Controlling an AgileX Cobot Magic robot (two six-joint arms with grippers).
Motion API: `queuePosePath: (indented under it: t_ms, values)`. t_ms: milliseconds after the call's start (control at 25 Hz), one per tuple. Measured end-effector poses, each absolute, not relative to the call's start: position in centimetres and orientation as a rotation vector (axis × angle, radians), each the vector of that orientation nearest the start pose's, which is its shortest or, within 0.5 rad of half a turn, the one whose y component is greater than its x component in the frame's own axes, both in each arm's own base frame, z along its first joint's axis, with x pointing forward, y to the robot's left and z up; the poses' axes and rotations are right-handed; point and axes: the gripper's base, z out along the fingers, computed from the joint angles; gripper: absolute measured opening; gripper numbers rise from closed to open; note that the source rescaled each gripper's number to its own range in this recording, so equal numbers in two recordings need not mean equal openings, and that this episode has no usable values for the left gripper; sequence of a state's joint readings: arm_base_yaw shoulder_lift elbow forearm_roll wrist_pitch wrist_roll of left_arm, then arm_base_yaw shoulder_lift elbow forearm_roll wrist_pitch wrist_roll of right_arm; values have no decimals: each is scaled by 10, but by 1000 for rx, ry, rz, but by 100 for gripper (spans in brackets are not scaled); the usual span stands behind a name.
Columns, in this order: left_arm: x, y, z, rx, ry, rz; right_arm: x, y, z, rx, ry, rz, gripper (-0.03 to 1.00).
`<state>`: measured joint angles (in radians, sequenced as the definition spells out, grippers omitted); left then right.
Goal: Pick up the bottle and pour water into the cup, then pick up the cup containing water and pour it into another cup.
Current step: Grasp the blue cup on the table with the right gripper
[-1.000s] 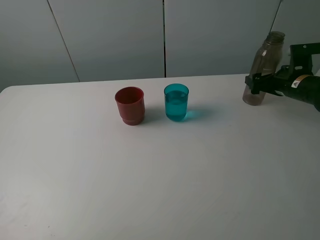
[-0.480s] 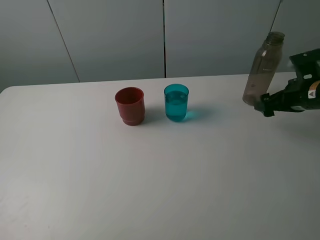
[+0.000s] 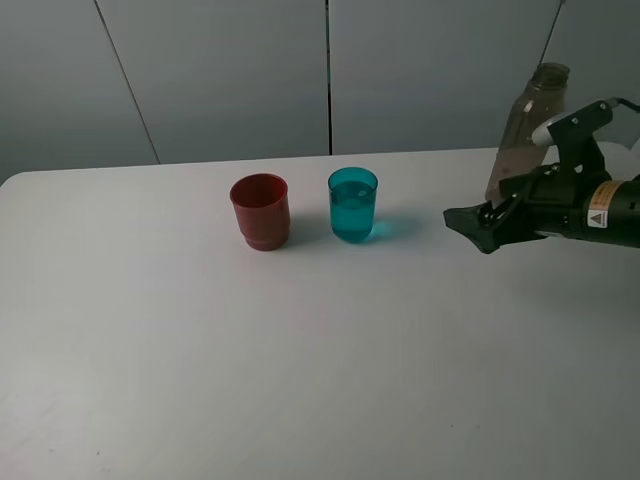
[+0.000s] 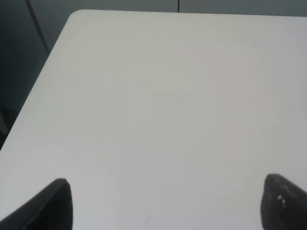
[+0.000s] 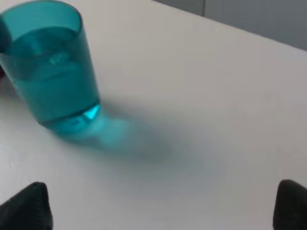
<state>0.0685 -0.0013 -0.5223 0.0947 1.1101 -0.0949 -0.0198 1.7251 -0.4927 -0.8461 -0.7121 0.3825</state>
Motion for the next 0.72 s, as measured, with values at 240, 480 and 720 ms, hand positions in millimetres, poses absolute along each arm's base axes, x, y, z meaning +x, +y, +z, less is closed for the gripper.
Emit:
queuePosePath:
  t_ms: [240,480,720]
  values:
    - [-11,7,280,-177,2060,97,272,59,107,-663,2010,416,99]
    - [-11,7,280,-177,2060,97,278,76,81,-711,1977,497,100]
    - [-11,7,280,-177,2060,97,292,89,66,-703,1953,524,100]
